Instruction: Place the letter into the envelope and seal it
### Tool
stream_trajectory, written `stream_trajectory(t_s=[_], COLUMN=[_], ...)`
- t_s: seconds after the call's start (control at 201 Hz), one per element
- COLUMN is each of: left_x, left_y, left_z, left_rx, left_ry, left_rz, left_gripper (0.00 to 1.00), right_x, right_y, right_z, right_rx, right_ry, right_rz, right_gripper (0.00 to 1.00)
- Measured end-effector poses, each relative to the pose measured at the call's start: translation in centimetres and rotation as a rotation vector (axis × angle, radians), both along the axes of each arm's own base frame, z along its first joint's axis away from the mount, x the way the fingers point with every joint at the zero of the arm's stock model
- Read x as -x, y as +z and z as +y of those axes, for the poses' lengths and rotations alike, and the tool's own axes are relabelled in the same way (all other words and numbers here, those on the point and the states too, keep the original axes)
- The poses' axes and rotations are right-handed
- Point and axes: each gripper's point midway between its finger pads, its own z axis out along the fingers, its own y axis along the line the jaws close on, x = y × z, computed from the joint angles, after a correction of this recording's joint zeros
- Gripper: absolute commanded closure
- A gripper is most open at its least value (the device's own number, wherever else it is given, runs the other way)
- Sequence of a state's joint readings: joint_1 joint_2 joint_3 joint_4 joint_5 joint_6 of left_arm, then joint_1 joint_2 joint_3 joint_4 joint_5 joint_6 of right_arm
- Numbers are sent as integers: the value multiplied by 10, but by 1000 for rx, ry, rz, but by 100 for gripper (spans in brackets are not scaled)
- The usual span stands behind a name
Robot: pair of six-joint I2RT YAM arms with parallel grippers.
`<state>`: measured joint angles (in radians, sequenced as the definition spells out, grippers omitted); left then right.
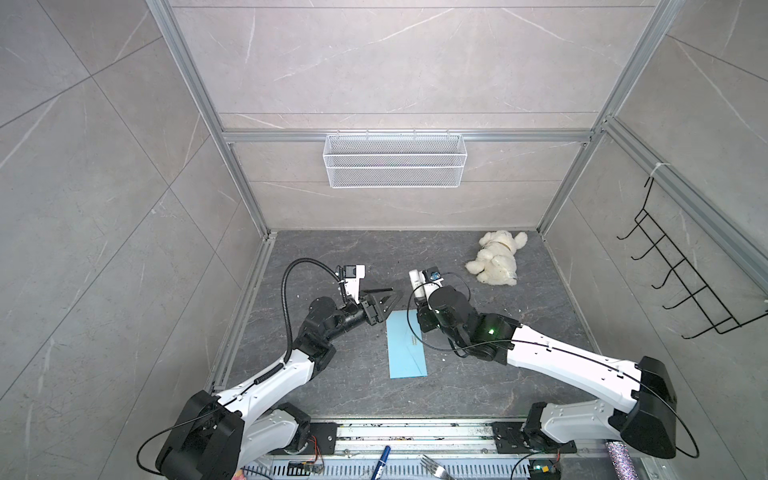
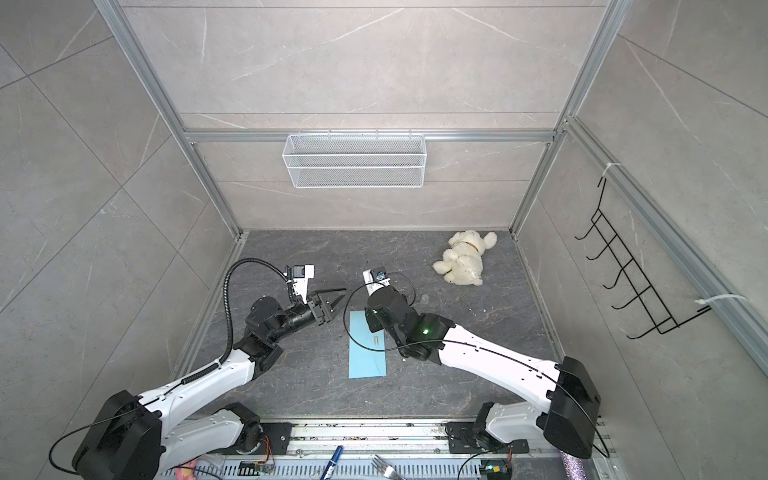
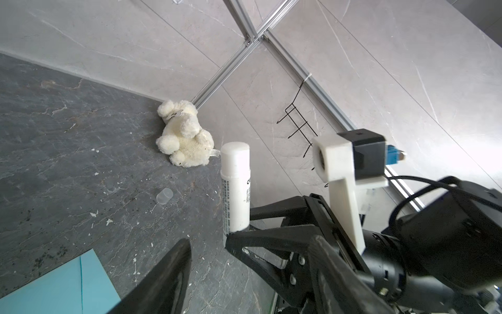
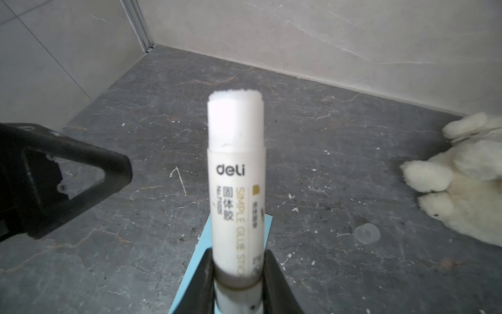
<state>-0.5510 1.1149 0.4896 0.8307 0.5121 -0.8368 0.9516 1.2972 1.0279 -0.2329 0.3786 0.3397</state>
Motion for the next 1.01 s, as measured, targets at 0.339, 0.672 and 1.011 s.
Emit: stream_trajectory(t_s=[0.339, 0.672, 1.011], left_x=[14, 15, 14], left_y=[23, 23, 22], left_z=[-4, -8, -8], left_rx=[70, 99, 100], left_ry=[-76, -112, -108], left_rz=[-103, -97, -86], left_gripper=[29, 49, 85], right_x=[23, 43, 48], right_y=[26, 40, 38], right_z=[20, 44, 56], right_rx=[-228, -339, -379], right_ry=[227, 386, 441], right_rz=[39, 83, 122], right_gripper=[100, 100, 100])
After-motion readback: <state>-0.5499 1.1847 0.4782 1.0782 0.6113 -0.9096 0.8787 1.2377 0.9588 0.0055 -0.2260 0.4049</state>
